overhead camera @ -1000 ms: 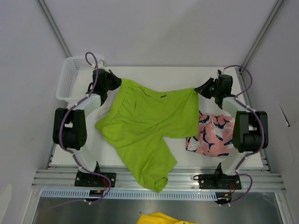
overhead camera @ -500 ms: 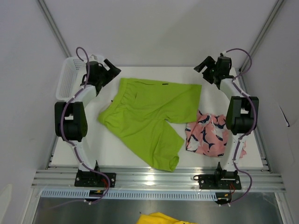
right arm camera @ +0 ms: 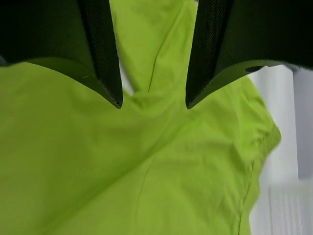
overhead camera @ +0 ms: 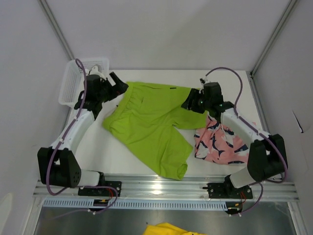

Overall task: Fold and stack the shorts
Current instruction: Flatten the shorts out

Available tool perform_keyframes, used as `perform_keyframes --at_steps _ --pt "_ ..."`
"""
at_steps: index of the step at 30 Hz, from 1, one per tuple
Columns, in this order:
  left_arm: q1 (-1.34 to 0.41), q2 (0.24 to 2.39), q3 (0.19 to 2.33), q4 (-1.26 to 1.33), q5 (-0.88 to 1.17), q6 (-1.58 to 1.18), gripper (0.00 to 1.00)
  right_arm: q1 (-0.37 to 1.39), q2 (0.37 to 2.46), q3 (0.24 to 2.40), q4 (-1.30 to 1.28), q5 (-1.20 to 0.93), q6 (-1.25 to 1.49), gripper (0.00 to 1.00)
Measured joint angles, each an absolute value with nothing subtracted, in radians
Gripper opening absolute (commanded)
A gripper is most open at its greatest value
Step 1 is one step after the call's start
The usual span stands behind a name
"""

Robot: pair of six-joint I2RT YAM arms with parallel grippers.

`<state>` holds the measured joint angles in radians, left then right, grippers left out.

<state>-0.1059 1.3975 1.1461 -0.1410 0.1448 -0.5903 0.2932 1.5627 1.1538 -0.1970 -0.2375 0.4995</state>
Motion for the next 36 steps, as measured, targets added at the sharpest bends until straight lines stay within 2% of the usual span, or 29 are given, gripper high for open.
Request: perform_keyframes --at_steps 3,8,12,17,32,36 --pt "-0.102 1.313 1.043 -0.183 0.141 -0.591 0.99 0.388 1.43 1.029 -0.24 -0.213 0.505 0.52" --pt "-0.102 1.15 0.87 -0.244 0.134 -0.609 0.99 0.449 1.218 0.777 -0.315 -0.161 0.591 0.43" --pt "-0.102 1.009 0.73 -0.249 0.128 -0.63 0.99 0.49 1.043 0.596 -0.406 -0.134 0.678 0.44" --pt "-0.102 0.965 0.654 -0.256 0.099 -0.637 0.99 0.531 0.906 0.509 -0.442 -0.121 0.758 0.45" --pt "-0.102 0.919 0.55 -0.271 0.078 -0.639 0.99 0.542 1.067 0.42 -0.252 -0.123 0.866 0.41" --pt "-0.102 0.898 0.524 -0.266 0.063 -0.639 0.99 0.542 1.127 0.421 -0.199 -0.124 0.878 0.33"
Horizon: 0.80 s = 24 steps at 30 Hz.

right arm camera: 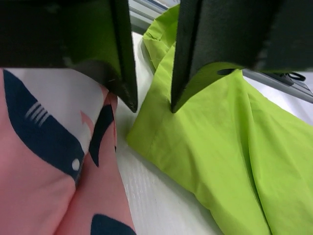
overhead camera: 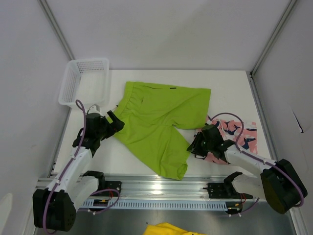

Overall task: Fold and stack the shorts
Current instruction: Flatten the shorts out

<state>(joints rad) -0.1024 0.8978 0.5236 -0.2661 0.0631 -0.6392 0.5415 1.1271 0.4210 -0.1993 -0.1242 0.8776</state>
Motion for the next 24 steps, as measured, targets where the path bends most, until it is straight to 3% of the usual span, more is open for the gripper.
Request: perform_keyframes --at_steps 8,24 --pt "-0.098 0.869 0.503 -0.264 0.05 -0.639 0.99 0.541 1.176 0.446 -0.151 -0.098 0.897 0.01" --pt "-0.011 0.877 0.428 -0.221 0.058 -0.653 0.99 0.425 1.086 0.489 -0.227 0.039 0.836 0.0"
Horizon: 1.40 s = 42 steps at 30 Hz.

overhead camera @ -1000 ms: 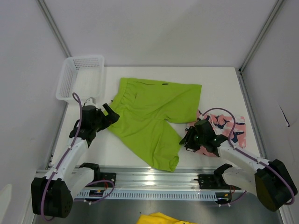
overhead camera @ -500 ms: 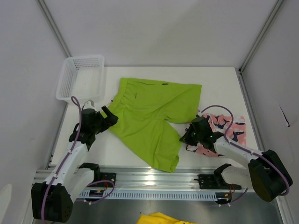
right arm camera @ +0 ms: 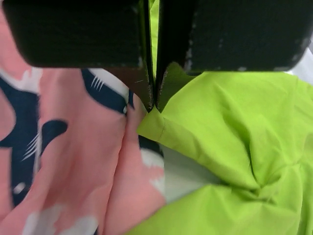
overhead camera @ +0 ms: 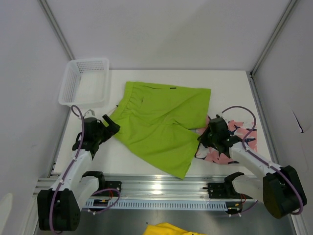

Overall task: Fold and stack the shorts
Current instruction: Flatten the shorts out

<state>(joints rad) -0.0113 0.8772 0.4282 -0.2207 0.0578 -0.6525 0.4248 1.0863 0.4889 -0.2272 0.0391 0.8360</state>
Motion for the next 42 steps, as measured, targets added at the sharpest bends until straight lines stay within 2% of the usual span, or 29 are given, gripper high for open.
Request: perform_keyframes --at_steps 13,23,27,28,33,34,40,42 --pt "0.067 0.986 0.381 -0.113 0.082 -0.684 0.98 0.348 1.214 0.566 -0.209 0.037 0.78 0.0" --pt "0.086 1.159 0.373 0.042 0.073 -0.776 0.79 0.286 1.267 0.59 -0.189 0.031 0.767 0.0" --pt "0.108 1.219 0.387 0.095 0.068 -0.805 0.65 0.284 1.287 0.614 -0.182 0.022 0.765 0.0" --pt "0.11 1.232 0.39 0.104 0.062 -0.81 0.51 0.284 1.287 0.616 -0.179 0.019 0.765 0.0" --pt "0.119 1.301 0.409 0.133 0.049 -0.833 0.12 0.284 1.29 0.619 -0.174 0.014 0.765 0.0" --pt "0.122 1.313 0.414 0.137 0.048 -0.832 0.01 0.284 1.293 0.621 -0.175 0.014 0.764 0.0" --pt "0.169 1.314 0.419 0.141 0.06 -0.829 0.01 0.284 1.312 0.654 -0.179 0.01 0.749 0.0" --pt "0.194 1.284 0.419 0.125 0.062 -0.828 0.04 0.284 1.334 0.671 -0.18 0.003 0.742 0.07"
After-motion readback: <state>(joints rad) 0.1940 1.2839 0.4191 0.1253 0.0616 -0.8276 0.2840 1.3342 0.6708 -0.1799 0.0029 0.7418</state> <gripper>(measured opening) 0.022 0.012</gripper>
